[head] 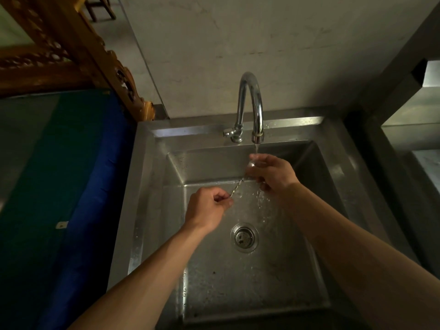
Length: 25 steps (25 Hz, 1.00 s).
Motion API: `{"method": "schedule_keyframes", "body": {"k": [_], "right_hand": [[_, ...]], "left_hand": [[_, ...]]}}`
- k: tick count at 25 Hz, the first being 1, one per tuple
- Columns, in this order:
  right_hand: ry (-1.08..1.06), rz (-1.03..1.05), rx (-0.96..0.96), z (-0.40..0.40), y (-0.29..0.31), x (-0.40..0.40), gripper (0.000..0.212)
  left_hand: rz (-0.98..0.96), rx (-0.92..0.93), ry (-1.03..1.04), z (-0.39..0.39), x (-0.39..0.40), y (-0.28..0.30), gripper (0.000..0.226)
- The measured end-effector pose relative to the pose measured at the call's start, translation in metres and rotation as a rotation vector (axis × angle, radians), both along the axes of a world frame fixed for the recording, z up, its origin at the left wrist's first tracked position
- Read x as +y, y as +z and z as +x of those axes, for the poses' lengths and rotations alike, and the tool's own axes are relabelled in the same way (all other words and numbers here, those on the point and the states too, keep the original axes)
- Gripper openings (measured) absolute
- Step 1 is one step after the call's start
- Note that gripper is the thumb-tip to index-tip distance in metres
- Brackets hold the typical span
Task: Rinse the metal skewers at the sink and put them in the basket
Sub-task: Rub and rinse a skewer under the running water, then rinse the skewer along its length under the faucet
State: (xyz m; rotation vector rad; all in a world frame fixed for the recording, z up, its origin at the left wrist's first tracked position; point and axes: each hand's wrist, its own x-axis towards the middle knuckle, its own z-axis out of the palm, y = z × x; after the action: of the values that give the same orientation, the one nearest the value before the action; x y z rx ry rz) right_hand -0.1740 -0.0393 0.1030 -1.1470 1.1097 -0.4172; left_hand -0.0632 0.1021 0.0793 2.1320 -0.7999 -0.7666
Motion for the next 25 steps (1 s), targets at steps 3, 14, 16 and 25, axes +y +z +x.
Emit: {"method": "schedule_keyframes", "body": {"k": [3,14,16,25], "right_hand": [[0.007,-0.104,0.124,-0.001,-0.001,-0.001,0.016],[0.781,-0.364,0.335,0.007,-0.008,0.025,0.01],[0.654,-0.238,0.216,0.016,-0.01,0.039,0.01],[0.486,0.115,0.015,0.022,-0.015,0.074,0.007]], "left_hand": [[0.03,-0.042,-0.03,0.003,-0.002,0.005,0.012],[0.133,-0.873,-0.5,0.033,0.009,0.029,0.022],[-0.003,-0.724,-0.332,0.034,0.015,0.022,0.023],[-0.154,0.226,0.248,0.034,0.014,0.016,0.011]]}}
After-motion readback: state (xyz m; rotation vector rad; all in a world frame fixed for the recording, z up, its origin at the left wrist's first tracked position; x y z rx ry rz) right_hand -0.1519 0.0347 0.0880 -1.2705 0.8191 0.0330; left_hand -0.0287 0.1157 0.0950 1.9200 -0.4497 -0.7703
